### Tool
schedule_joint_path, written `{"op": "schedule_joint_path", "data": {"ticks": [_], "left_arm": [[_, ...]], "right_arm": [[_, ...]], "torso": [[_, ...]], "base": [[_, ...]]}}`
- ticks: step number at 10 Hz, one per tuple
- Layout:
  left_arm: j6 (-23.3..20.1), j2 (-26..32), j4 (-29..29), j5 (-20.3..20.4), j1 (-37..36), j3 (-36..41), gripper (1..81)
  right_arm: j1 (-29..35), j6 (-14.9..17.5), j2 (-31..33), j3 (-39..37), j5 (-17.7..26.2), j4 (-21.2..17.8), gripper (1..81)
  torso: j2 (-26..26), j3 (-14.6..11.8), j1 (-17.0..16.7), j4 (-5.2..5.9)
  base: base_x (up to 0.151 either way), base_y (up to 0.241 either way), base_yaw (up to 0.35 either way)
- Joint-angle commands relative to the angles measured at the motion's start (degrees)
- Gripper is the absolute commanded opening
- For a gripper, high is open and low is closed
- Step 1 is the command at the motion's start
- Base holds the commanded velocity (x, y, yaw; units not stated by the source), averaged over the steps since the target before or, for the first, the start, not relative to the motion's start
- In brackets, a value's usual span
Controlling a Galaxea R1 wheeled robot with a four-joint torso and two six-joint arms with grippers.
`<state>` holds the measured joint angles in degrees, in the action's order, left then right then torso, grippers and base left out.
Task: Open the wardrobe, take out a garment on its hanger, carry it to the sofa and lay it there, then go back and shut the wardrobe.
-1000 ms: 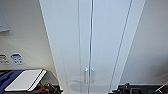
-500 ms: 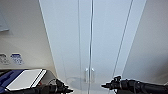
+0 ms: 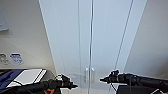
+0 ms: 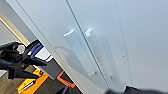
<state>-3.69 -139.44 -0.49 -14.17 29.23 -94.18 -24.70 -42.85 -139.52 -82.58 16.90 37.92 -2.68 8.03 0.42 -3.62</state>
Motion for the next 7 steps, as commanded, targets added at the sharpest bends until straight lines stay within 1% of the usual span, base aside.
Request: {"op": "schedule_joint_path", "data": {"ticks": [1, 5, 7], "left_arm": [[0.5, -2.8, -0.8, -0.9, -9.4, -1.8, 81.1], [1.2, -6.8, -0.9, -1.0, -9.5, -6.4, 81.1], [1.3, -8.2, -0.9, -1.0, -9.8, -8.3, 81.1]], "right_arm": [[9.3, -0.2, -2.5, -2.2, 0.2, -0.7, 81.1], [9.8, -0.3, -10.2, -10.7, -0.7, -0.8, 81.1], [10.1, -0.3, -13.9, -15.5, -0.9, -1.5, 81.1]], "torso": [[0.0, 0.0, 0.0, 0.00], [0.0, 0.0, 0.0, 0.00], [0.0, 0.0, 0.0, 0.00]], "base": [[0.000, 0.000, 0.000], [0.000, 0.000, 0.000], [0.000, 0.000, 0.000]]}}
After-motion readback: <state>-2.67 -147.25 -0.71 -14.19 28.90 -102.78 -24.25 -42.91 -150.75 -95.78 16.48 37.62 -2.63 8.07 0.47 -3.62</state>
